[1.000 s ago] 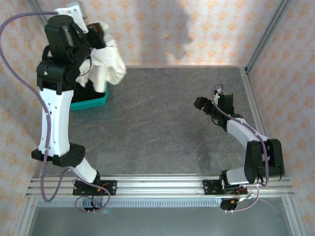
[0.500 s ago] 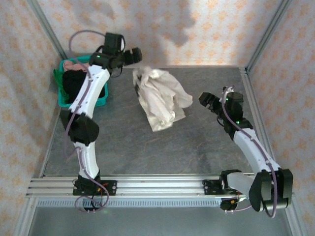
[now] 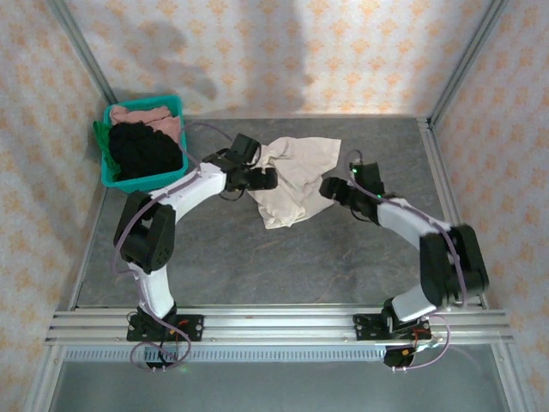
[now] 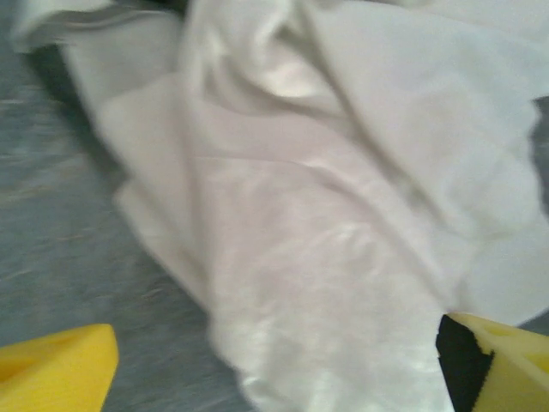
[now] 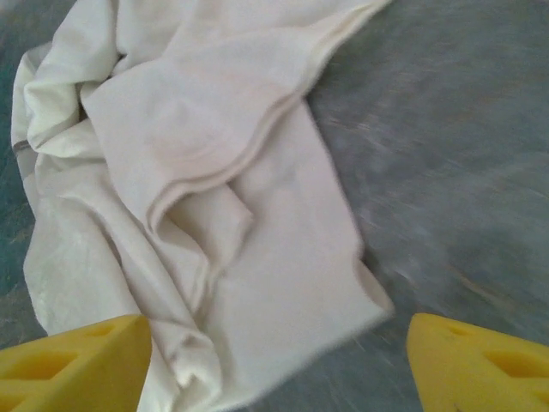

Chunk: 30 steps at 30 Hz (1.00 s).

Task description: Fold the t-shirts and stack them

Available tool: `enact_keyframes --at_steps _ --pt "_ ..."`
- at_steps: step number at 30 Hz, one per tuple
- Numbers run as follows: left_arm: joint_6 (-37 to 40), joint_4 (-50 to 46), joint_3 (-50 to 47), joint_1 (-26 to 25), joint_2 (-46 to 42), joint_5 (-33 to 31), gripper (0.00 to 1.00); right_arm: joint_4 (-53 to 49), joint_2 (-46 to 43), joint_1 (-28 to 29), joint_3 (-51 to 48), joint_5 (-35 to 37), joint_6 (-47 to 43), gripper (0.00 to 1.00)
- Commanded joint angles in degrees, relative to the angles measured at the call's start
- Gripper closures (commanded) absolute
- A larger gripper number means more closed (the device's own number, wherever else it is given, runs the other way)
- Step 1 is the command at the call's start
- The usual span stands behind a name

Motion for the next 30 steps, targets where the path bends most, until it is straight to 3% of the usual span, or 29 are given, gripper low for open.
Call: enact_keyframes --at_steps 1,5,11,13,17,20,21,24,30 --pt "-1.9 5.7 -1.9 0.4 4.3 2.5 0.15 1.5 6.6 2.9 7.6 -0.6 -1.7 0.25" --pt "-2.1 6.9 -2.6 0.3 6.1 3.6 0.24 1.0 14.4 5.4 13.5 0.9 -1.9 0.3" --pt "-1.4 5.0 -0.8 0.4 9.1 3.8 0.25 0.1 21.3 6.3 19.3 -0.4 -1.6 0.46" --pt "-1.2 4.3 -0.2 0.5 9.6 3.8 0.37 -0.3 22.1 6.4 20.2 0.2 -1.7 0.55" --pt "-1.4 4.1 -0.1 1.0 7.5 3.7 0.79 -3.9 22.1 6.4 22.5 3.0 -2.5 0.81" --pt "-0.7 2.0 0.4 1.8 3.4 2.3 0.98 -6.0 18.5 6.3 22.5 6.8 -3.3 0.98" --pt "-0.4 1.1 0.8 2.2 1.7 1.9 1.0 -7.1 17.0 6.3 22.6 8.3 -3.7 1.0" --pt "1.3 -2.7 1.6 3.6 -4.2 0.1 1.0 -11.2 9.5 6.3 22.3 13.8 -5.3 1.0" --pt "3.5 -8.8 2.5 8.1 -19.4 -4.6 1.0 -18.4 -13.8 6.2 21.1 25.7 -9.1 1.0"
